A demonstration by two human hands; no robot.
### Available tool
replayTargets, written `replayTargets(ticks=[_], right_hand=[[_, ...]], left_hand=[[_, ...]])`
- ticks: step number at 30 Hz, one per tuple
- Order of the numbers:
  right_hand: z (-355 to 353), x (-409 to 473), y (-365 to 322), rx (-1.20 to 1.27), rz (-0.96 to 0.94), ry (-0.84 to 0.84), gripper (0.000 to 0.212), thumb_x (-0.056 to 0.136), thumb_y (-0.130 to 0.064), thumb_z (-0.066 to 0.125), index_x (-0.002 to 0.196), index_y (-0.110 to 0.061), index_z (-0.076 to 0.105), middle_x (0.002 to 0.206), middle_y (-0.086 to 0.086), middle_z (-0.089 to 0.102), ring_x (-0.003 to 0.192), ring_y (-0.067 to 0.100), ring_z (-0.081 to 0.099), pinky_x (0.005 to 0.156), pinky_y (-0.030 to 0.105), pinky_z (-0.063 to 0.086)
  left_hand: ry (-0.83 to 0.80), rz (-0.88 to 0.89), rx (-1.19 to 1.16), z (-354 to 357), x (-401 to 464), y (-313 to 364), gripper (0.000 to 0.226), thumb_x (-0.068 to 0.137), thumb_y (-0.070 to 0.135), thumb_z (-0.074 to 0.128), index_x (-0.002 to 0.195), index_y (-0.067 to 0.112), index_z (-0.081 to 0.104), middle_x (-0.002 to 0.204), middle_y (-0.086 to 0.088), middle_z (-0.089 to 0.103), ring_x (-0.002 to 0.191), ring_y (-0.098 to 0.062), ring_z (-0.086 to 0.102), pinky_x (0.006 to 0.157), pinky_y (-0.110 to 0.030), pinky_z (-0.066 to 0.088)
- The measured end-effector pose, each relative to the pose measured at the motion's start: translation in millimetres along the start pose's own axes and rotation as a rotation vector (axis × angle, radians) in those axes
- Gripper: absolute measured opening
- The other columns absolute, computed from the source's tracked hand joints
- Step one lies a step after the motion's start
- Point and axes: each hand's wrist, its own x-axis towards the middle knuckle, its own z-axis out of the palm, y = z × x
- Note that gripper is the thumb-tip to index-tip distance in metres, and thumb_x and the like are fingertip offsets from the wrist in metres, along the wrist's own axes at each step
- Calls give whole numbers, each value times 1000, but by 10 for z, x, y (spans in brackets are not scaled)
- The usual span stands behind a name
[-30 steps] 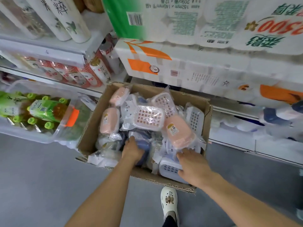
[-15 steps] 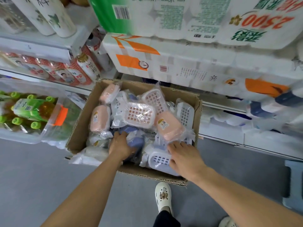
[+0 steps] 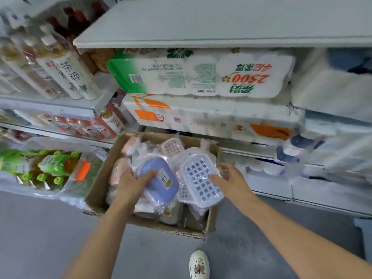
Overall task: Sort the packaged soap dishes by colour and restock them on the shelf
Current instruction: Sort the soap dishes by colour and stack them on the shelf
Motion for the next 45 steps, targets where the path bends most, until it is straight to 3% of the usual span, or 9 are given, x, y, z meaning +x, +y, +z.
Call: replayTargets(ticks=[7, 10, 14, 22, 26, 30, 35, 40, 45], right_hand=[[-1280, -405, -117, 219, 77, 157, 8, 88, -8, 62, 94, -11, 66, 78, 1, 71, 64, 13, 68, 59, 24, 54], [-2048, -686, 3, 247, 27, 257, 13, 88, -10, 64, 95, -19, 58, 87, -1, 68, 69, 12, 66, 54, 22, 51], [-3073, -1151, 306, 242, 5, 346, 35, 86, -17, 71, 114, -13, 50, 101, -2, 62, 80, 10, 64, 54, 20, 48], [-4730, -2213, 909, 456, 30, 537, 79, 54, -61, 84, 116, -26, 51, 116, -1, 67, 101, 18, 68, 94, 48, 53], [-5268, -2496, 1214, 594, 22, 649, 85, 62, -83, 62, 134, -39, 49, 132, -10, 60, 119, 12, 59, 106, 43, 44], [-5733, -2664, 1386, 835, 38, 735, 32, 100, -45, 42, 113, -23, 62, 100, -3, 74, 97, 14, 68, 93, 38, 52], [-6411, -2662, 1717, 942, 23, 897, 21, 95, -38, 52, 107, -27, 65, 96, -2, 75, 99, 21, 67, 99, 44, 48], [-7282, -2554, 2192, 981, 198, 1154, 45, 84, -52, 58, 120, -24, 59, 112, 6, 70, 101, 26, 65, 80, 37, 53], [-8140, -2588, 2795, 769, 528, 1444, 83, 70, -55, 58, 139, -12, 40, 129, 13, 56, 115, 33, 53, 100, 42, 43]], left_hand=[[-116, 157, -24, 1194, -788, 714, 57, 74, 38, 83, 118, 11, 58, 117, -10, 66, 99, -23, 65, 78, -36, 54], [-203, 196, -64, 1869, -1194, 898, 30, 77, 25, 82, 100, 20, 64, 104, -6, 72, 91, -22, 69, 80, -37, 57], [-384, 228, -30, 2913, -1807, 1083, 43, 67, 31, 86, 103, 17, 68, 98, -4, 75, 91, -24, 72, 86, -44, 58], [-728, 316, 113, 4753, -2961, 1461, 37, 74, 24, 84, 103, 16, 63, 95, -2, 73, 80, -15, 70, 64, -25, 51], [-900, 412, 212, 5513, -3371, 1623, 27, 79, 17, 80, 100, 18, 63, 91, 1, 73, 71, -8, 70, 56, -17, 50], [-967, 470, 271, 6230, -3740, 1662, 35, 74, 21, 84, 100, 17, 61, 95, 0, 71, 81, -13, 68, 65, -26, 53], [-1085, 508, 343, 7197, -3985, 1708, 51, 67, 31, 86, 111, 19, 64, 103, 1, 73, 92, -16, 70, 83, -39, 59], [-1175, 623, 428, 8314, -4198, 1707, 42, 69, 34, 87, 103, 24, 63, 100, 6, 71, 89, -9, 68, 82, -32, 57], [-1324, 750, 593, 9191, -4301, 1661, 43, 76, 21, 84, 112, 15, 60, 103, 2, 71, 80, 5, 65, 66, -12, 50]])
